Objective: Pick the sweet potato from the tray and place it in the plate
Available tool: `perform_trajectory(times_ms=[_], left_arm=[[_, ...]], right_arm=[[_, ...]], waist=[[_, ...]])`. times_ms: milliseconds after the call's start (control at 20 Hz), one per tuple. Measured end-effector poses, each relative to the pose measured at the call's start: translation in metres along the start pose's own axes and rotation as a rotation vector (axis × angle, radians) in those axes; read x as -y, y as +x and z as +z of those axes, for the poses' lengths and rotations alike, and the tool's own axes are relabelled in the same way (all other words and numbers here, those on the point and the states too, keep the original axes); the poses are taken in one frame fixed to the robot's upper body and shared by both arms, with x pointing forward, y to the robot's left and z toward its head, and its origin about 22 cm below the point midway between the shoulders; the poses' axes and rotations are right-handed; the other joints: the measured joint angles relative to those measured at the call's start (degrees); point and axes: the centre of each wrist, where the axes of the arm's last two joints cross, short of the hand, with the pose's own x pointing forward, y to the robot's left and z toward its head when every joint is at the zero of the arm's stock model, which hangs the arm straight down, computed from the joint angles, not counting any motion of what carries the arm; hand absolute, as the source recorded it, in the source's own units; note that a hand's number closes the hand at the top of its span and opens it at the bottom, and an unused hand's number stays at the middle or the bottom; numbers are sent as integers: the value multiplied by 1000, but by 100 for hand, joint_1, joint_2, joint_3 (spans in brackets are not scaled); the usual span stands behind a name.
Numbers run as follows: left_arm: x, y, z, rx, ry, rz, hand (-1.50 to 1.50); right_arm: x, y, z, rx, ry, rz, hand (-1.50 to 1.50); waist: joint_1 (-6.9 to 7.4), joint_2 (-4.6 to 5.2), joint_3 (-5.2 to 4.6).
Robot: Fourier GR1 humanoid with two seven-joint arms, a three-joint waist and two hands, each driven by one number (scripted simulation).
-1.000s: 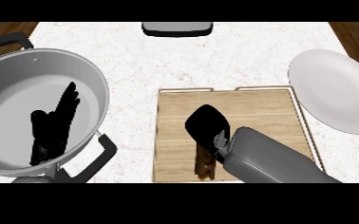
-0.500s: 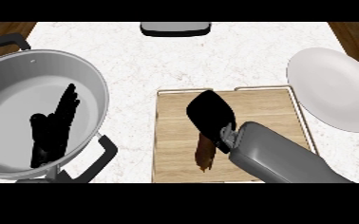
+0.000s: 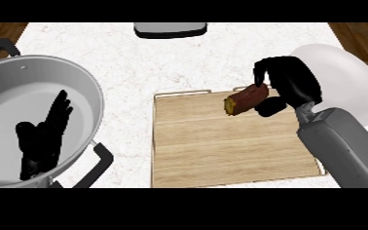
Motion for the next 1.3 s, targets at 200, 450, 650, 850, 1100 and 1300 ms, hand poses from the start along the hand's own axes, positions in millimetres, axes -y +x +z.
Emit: perform_trajectory(times_ms=[200, 450, 650, 850, 1100, 1300], left_arm=[[4, 1, -1, -7, -9, -4, 0], [9, 3, -6, 2, -17, -5, 0], [17, 1, -5, 14, -35, -11, 0], [19, 5, -6, 8, -54, -10, 0], [23, 6, -8, 13, -68, -8, 0], [23, 8, -11, 25, -76, 0, 0]], right_arm=[[27, -30, 5, -71, -228, -78, 150], [46, -67, 17, -184, -389, -116, 150], [52, -102, 22, -285, -432, -141, 150], [55, -130, 21, -353, -444, -150, 150], [52, -165, 18, -412, -422, -148, 150], [58, -194, 15, -455, -390, -131, 150]], waist=[[45, -12, -15], [137, -26, -9], [215, -28, -3], [283, -12, -24], [346, 2, -32], [390, 6, -24]])
